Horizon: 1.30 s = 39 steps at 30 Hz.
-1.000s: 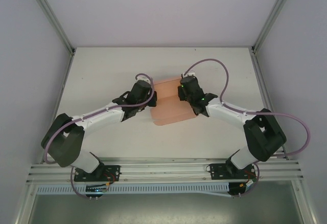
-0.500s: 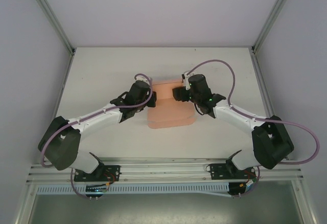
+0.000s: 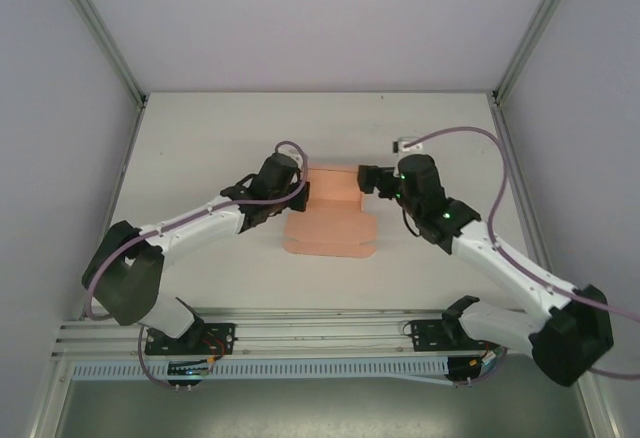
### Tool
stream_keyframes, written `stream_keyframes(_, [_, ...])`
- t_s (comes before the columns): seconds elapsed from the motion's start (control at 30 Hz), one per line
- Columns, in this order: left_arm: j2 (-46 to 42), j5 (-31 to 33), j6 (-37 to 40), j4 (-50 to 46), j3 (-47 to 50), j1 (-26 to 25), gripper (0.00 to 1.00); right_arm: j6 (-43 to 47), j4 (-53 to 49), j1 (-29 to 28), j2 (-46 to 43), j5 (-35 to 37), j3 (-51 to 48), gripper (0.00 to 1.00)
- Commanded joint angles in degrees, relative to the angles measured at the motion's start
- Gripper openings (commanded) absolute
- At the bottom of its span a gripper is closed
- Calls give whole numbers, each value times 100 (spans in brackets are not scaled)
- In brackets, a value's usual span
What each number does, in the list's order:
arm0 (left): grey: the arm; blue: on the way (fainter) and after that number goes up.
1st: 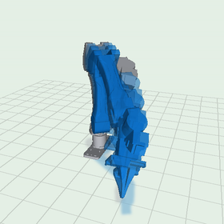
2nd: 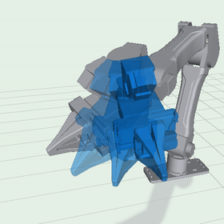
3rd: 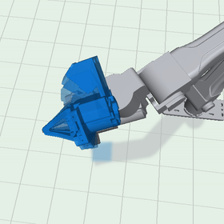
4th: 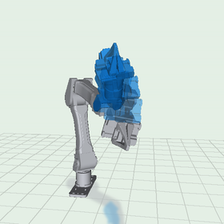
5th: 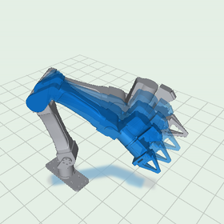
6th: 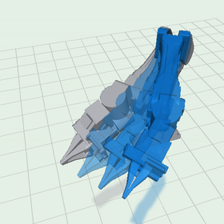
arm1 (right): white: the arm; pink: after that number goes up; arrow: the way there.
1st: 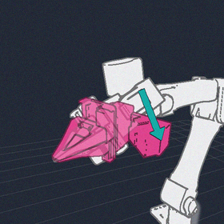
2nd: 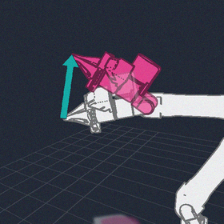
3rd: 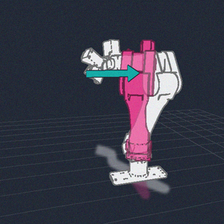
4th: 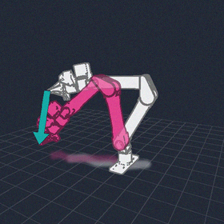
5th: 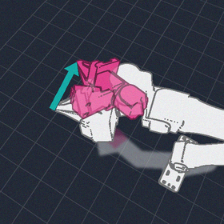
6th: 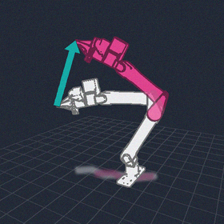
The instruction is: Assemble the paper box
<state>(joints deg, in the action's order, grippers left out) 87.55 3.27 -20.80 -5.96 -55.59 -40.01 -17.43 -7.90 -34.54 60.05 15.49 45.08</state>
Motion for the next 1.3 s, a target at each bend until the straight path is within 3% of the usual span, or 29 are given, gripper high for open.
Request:
stream_keyframes(0.0, [237, -695, 1329, -782, -460, -7, 0, -604, -1050, 202, -577, 794, -197, 99])
stream_keyframes(0.13, [822, -973, 2199, -2465, -1544, -15, 0, -749, -1652, 575, -1206, 577, -444, 99])
stream_keyframes(0.3, [1401, -1248, 3354, -3407, -2051, -69, 0, -662, -2052, 824, -1472, 310, -627, 99])
stream_keyframes(0.4, [1844, -768, 3461, -3853, -2420, -85, 0, -561, -2158, 844, -1383, 170, -614, 99])
stream_keyframes(0.6, [2570, 420, 3456, -3746, -2680, -233, 0, -489, -2192, 857, -1127, 161, -571, 99])
stream_keyframes(0.9, [3456, 1403, 3350, -3209, -2935, -306, 0, -597, -2228, 862, -1007, 86, -629, 99])
stream_keyframes(1.1, [4197, 1858, 3135, -3596, -3630, -367, 0, -682, -2268, 867, -1065, 52, -736, 99])
stream_keyframes(1.27, [4156, 1522, 3099, -3685, -3893, -376, 9, -697, -2262, 871, -1116, 17, -840, 99])
